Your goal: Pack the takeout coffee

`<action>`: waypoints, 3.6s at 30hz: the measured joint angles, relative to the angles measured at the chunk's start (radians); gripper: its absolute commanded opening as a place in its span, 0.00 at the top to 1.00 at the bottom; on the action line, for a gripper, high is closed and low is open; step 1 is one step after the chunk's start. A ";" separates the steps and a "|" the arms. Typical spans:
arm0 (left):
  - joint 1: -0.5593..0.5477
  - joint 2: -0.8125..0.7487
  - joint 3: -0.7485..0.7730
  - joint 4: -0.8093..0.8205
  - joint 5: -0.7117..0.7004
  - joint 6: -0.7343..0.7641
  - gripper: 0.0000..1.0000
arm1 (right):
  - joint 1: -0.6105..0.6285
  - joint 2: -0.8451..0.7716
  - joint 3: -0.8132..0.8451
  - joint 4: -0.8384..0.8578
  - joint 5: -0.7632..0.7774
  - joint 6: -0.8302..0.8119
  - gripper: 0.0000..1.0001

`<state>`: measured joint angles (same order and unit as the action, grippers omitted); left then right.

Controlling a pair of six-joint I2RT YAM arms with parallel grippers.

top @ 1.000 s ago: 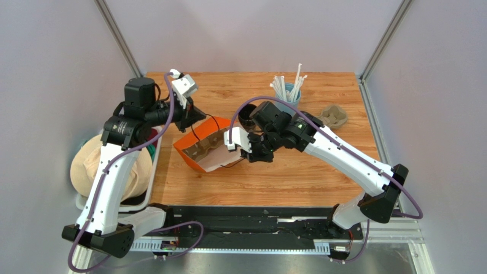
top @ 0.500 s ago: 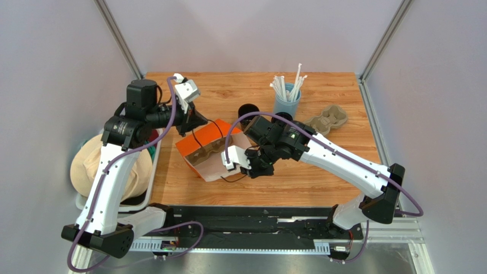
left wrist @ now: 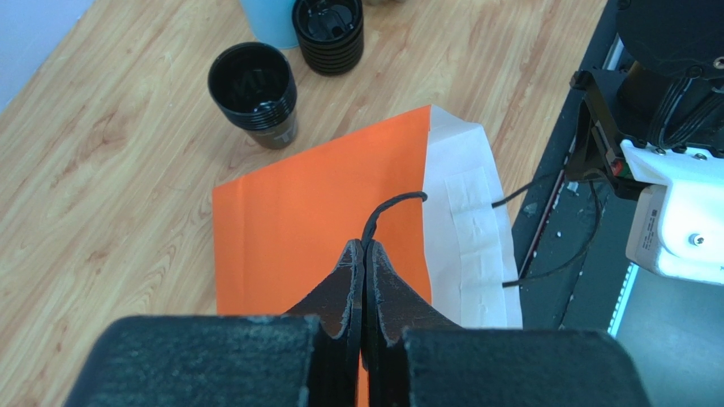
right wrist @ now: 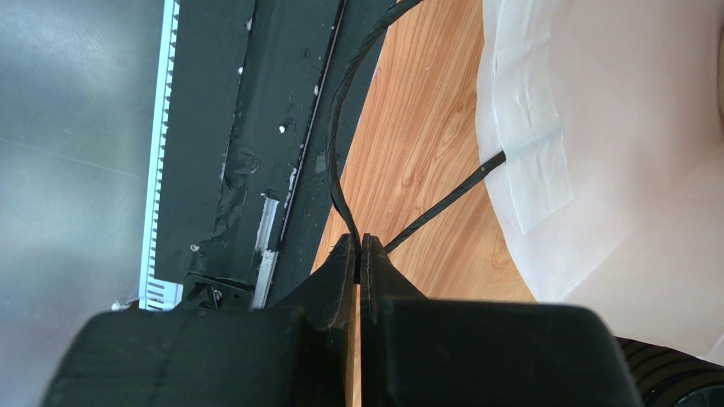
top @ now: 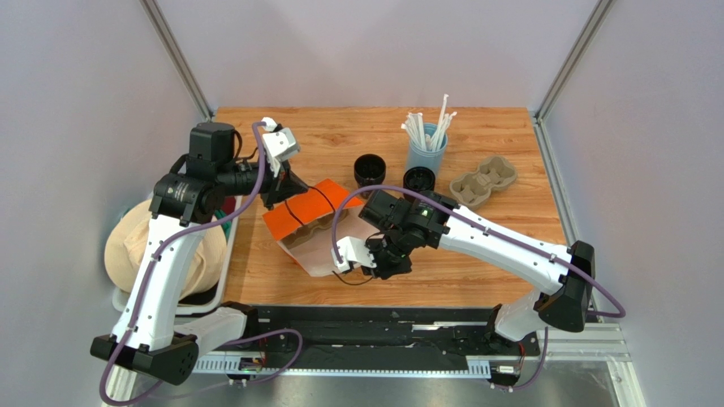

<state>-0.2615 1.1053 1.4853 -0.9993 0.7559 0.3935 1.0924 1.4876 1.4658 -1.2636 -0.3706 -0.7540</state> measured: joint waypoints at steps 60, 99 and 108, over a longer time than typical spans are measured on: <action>0.000 0.028 -0.036 0.346 -0.796 -0.180 1.00 | -0.074 0.136 0.378 0.377 0.392 0.278 0.31; 0.138 0.424 0.273 0.467 -0.915 -0.190 1.00 | -0.221 -0.005 0.331 0.383 0.354 0.343 0.19; 0.194 0.610 0.431 0.472 -0.919 -0.190 1.00 | -0.228 -0.005 0.326 0.393 0.354 0.346 0.19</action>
<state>-0.0673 1.7149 1.9160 -0.5274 -0.1631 0.2031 0.8646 1.4826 1.7920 -0.8711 -0.0170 -0.4076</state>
